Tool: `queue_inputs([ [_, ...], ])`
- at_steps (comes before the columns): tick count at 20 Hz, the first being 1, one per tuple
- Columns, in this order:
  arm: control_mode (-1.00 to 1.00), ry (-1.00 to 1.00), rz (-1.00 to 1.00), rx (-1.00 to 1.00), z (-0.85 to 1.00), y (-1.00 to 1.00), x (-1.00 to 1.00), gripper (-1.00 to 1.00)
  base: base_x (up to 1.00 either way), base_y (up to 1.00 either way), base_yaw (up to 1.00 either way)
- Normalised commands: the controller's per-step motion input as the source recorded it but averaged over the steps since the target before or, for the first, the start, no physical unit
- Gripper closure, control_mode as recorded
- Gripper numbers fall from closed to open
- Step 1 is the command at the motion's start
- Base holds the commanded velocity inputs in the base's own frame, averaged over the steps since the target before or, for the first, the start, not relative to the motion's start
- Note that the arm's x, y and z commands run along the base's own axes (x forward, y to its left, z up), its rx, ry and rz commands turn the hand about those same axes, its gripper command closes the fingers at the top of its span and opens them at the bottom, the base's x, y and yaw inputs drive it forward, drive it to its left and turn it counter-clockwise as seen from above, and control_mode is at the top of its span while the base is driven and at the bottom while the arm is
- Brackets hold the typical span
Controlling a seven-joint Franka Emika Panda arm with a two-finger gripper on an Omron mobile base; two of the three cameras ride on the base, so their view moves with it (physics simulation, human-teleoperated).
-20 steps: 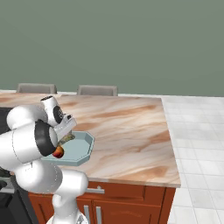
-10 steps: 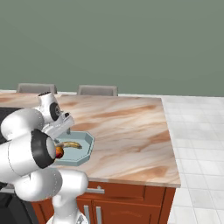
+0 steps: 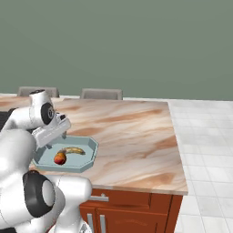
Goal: Pick the banana and peach from the fridge and place them inside the tupperware on the counter.
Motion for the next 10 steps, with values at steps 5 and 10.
queue_inputs([
  [5, -1.0, -0.11, -0.15, 0.09, 0.49, -0.03, -0.74, -1.0, 0.0, 0.0, 0.0],
  [10, -1.0, -0.12, -0.08, 0.08, 0.44, -0.17, -0.68, -1.0, 0.0, 0.0, 0.0],
])
